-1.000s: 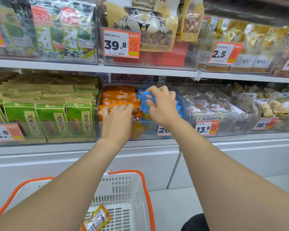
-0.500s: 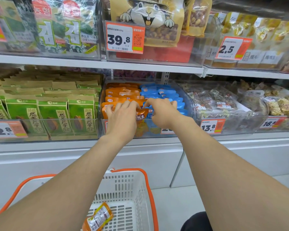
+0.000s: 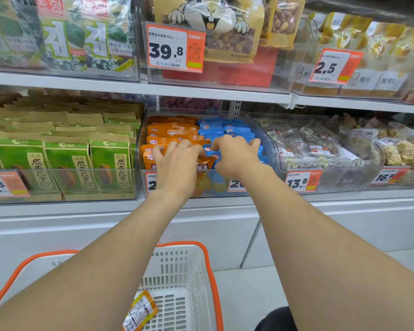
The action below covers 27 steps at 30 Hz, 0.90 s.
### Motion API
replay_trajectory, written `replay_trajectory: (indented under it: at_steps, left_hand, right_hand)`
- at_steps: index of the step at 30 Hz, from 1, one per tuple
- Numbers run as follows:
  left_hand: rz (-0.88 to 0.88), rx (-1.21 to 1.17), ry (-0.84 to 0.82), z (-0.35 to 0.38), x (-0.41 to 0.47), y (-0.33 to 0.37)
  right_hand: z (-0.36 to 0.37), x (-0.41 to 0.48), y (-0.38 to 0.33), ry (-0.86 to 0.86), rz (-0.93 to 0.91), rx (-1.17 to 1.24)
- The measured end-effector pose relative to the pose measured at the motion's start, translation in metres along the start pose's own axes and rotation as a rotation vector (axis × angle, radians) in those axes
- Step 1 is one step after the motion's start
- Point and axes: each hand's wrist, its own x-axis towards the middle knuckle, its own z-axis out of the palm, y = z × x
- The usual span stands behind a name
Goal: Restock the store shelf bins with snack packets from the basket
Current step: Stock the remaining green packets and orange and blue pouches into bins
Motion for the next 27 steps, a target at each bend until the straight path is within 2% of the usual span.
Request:
replay_trajectory:
  at_steps: [3,7,9,11,13,14,17,19,20,22,24,27]
  left_hand:
    - [0.081,-0.039,0.081,0.006,-0.002,-0.005]
    - [0.214,-0.105,0.289,-0.006,-0.01,-0.015]
    - [0.255,-0.15,0.303,-0.02,-0.017,-0.023]
    - [0.281,-0.146,0.242,-0.031,-0.028,-0.036]
    - [0.256,-0.107,0.108,-0.039,-0.041,-0.05]
    - [0.242,-0.062,0.022,-0.042,-0.048,-0.056]
    - [0.218,0.082,-0.33,-0.05,-0.066,-0.071]
    - [0.179,0.043,-0.621,-0.049,-0.08,-0.086]
    - [0.152,0.032,-0.771,-0.047,-0.088,-0.093]
    - [0.102,0.06,-1.02,-0.043,-0.107,-0.105]
    - [0.05,0.097,-1.166,-0.041,-0.122,-0.113]
    - [0.046,0.213,-1.3,-0.035,-0.133,-0.118]
  right_hand:
    - [0.0,-0.003,-0.003,0.07,0.019,0.001]
    - [-0.007,-0.014,-0.009,0.317,-0.064,0.05]
    - [-0.011,-0.025,-0.018,0.311,-0.137,0.158]
    - [-0.01,-0.035,-0.031,0.21,-0.212,0.194]
    - [-0.013,-0.044,-0.043,0.06,-0.24,0.21]
    - [-0.015,-0.049,-0.048,-0.075,-0.22,0.253]
    - [-0.007,-0.063,-0.06,-0.671,-0.137,0.234]
    - [0.012,-0.071,-0.069,-0.941,-0.126,0.077]
    - [0.024,-0.075,-0.076,-1.006,-0.154,-0.007]
    - [0.051,-0.085,-0.092,-1.03,-0.25,-0.142]
    - [0.078,-0.098,-0.107,-0.996,-0.348,-0.205]
    - [0.118,-0.12,-0.127,-1.005,-0.476,-0.286]
